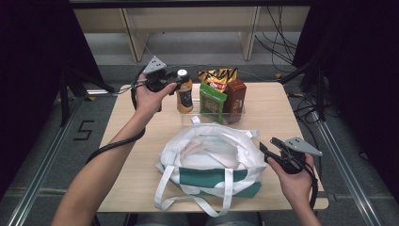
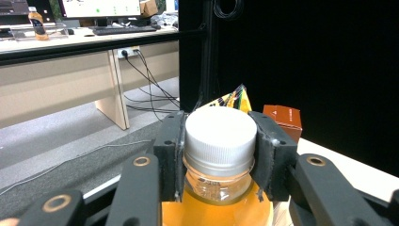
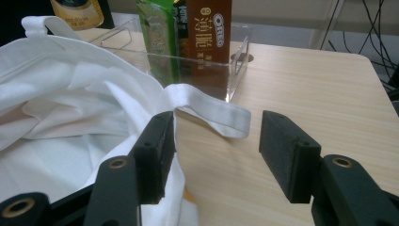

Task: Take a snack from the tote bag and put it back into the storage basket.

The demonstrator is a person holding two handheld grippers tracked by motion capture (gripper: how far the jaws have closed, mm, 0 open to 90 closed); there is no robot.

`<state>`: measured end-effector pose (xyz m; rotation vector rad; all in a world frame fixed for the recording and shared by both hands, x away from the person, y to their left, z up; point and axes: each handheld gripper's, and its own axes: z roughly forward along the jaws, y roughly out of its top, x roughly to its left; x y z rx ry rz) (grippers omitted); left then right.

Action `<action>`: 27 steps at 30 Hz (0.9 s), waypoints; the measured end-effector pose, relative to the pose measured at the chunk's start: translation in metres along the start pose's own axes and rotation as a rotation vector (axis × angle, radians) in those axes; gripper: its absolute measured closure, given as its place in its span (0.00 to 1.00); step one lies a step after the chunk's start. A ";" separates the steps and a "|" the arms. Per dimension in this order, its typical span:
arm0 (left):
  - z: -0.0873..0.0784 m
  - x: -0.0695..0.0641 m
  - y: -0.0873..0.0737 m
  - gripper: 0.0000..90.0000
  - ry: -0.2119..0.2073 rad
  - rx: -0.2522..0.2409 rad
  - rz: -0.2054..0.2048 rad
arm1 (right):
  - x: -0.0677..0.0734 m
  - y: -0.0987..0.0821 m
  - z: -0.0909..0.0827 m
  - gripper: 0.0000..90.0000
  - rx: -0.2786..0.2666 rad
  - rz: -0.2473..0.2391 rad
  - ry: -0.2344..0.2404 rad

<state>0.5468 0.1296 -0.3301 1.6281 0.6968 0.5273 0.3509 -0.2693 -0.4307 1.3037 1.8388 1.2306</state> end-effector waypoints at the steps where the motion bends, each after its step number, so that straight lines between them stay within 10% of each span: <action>1: 0.000 0.000 0.000 0.65 0.002 0.003 -0.001 | 0.000 0.000 0.000 0.51 -0.004 0.006 -0.001; 27: 0.017 0.007 -0.005 0.65 0.002 0.033 0.006 | -0.002 0.000 0.002 0.51 -0.008 0.002 -0.001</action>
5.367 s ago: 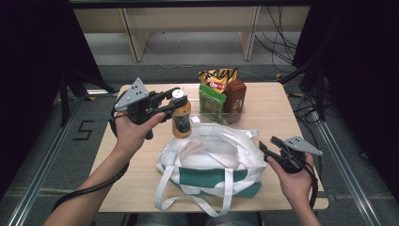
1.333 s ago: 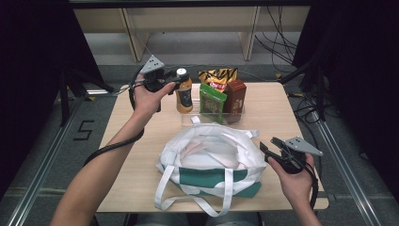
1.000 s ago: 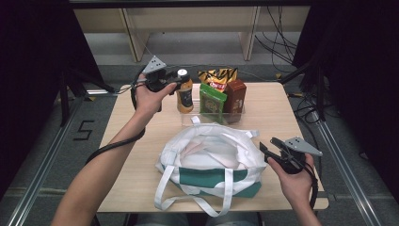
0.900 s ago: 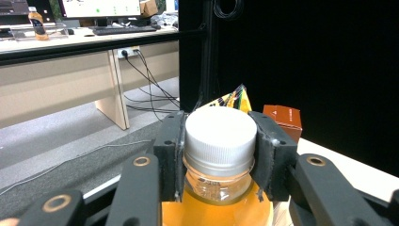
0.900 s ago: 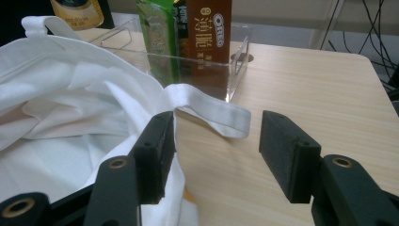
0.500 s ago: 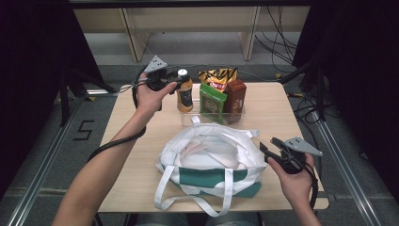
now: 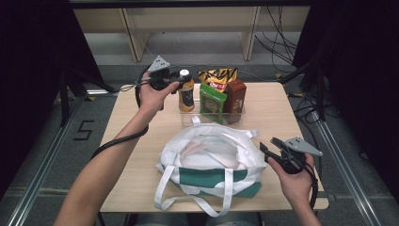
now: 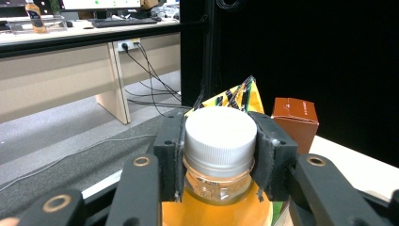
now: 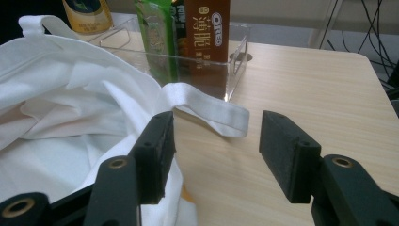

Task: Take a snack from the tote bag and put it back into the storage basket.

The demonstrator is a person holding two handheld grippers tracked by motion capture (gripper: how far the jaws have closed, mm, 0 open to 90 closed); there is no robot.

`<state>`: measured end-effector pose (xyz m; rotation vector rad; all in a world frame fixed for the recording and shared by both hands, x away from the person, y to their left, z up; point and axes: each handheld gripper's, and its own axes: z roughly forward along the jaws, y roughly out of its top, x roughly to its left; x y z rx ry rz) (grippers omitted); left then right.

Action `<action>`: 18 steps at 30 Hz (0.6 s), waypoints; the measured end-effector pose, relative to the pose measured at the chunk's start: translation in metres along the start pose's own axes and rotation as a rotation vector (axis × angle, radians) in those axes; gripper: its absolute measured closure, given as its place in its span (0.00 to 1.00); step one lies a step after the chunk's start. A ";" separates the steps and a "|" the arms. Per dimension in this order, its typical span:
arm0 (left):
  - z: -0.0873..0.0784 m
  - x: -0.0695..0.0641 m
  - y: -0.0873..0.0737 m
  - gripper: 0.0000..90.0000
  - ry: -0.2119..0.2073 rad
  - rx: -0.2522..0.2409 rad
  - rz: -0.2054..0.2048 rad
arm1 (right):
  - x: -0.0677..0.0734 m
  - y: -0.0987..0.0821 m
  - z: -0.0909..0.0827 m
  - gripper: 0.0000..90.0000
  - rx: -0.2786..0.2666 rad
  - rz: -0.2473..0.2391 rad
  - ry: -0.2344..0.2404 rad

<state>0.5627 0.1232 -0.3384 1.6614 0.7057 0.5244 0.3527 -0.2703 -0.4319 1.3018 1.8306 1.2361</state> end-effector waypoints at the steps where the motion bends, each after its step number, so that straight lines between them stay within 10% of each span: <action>1: 0.001 0.000 0.000 0.65 0.001 0.000 -0.003 | 0.001 0.000 0.000 0.51 0.001 0.008 -0.003; 18: 0.008 0.004 -0.001 0.65 0.007 0.008 -0.011 | 0.000 -0.001 0.000 0.51 -0.001 0.004 0.002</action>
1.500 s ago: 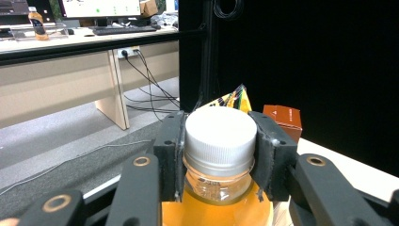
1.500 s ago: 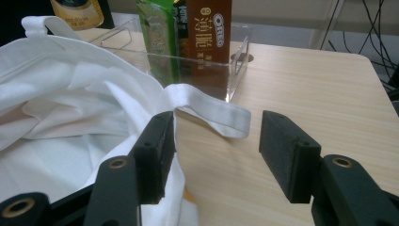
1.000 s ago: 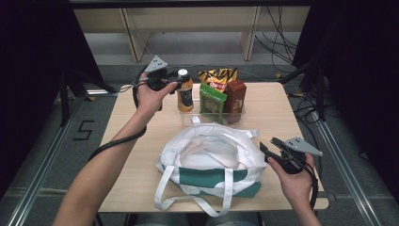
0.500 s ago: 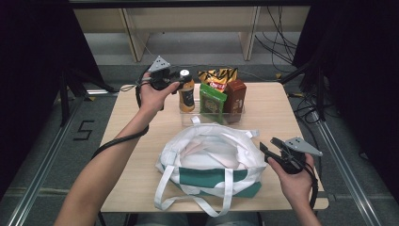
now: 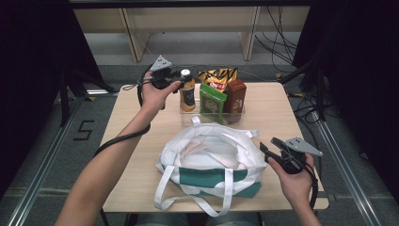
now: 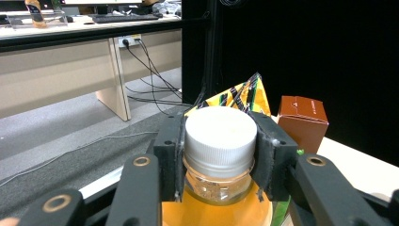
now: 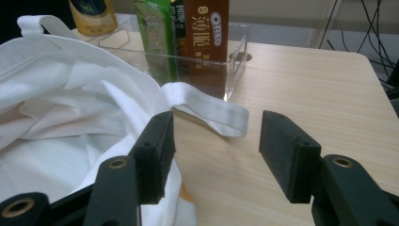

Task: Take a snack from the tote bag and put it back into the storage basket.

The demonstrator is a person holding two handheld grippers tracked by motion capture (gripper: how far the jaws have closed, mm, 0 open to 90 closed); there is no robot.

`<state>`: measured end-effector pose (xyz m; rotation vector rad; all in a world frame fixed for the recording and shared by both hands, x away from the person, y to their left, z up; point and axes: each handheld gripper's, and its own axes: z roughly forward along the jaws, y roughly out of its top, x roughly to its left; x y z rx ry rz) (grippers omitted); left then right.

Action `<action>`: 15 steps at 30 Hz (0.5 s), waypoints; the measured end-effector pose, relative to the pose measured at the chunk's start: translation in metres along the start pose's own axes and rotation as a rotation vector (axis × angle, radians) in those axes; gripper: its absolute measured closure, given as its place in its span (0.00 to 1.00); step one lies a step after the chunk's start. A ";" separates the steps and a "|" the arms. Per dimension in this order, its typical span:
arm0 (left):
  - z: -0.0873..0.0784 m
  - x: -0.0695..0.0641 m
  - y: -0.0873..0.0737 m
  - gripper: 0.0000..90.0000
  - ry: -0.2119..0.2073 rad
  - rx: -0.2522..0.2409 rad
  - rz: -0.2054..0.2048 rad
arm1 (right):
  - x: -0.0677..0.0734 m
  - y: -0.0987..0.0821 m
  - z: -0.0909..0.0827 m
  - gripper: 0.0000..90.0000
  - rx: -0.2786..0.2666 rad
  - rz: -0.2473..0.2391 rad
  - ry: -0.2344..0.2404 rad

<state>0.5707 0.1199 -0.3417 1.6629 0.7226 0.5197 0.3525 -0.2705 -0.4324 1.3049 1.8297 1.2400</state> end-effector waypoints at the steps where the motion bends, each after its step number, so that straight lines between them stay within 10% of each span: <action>1: 0.001 0.000 0.000 0.65 0.001 -0.001 0.000 | 0.000 0.000 0.000 0.51 0.000 0.000 0.002; 15: 0.008 -0.001 -0.001 0.65 -0.004 0.010 -0.003 | -0.001 0.000 0.000 0.51 0.001 -0.007 -0.001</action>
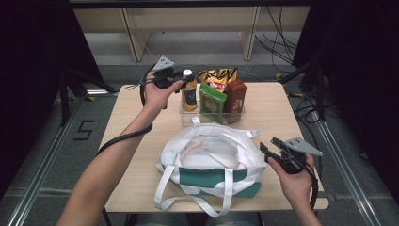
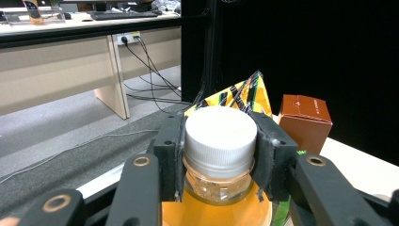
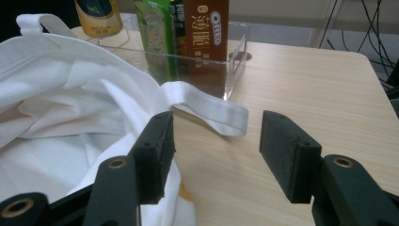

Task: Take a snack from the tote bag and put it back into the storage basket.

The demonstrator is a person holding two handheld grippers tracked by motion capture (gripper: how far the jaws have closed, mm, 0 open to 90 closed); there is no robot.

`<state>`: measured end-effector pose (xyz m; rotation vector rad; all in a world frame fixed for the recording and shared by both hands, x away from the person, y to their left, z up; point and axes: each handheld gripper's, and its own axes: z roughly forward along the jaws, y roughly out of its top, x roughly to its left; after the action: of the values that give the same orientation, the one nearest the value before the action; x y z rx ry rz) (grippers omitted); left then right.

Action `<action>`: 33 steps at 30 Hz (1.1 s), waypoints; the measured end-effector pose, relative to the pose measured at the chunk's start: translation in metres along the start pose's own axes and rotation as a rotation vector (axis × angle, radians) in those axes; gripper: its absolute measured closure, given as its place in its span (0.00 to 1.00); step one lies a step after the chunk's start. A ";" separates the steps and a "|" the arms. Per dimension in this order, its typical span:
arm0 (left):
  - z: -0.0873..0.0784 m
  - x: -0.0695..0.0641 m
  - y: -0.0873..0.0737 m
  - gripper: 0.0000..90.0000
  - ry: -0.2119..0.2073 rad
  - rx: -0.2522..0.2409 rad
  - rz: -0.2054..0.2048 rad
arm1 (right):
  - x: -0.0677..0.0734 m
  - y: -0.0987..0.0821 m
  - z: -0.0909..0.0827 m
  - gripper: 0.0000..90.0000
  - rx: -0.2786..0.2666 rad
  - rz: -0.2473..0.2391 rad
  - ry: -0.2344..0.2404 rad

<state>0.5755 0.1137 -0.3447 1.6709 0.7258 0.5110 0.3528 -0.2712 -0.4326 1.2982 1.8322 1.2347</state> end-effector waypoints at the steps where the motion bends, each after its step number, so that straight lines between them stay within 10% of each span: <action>1: 0.000 0.000 0.000 0.65 0.000 0.002 0.003 | 0.000 0.000 -0.001 0.51 0.002 0.002 0.002; 33: 0.011 0.007 -0.009 0.65 0.018 0.026 -0.009 | 0.000 0.000 0.000 0.51 0.008 0.001 0.011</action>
<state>0.5859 0.1119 -0.3559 1.6880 0.7556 0.5130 0.3529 -0.2711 -0.4332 1.2992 1.8460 1.2384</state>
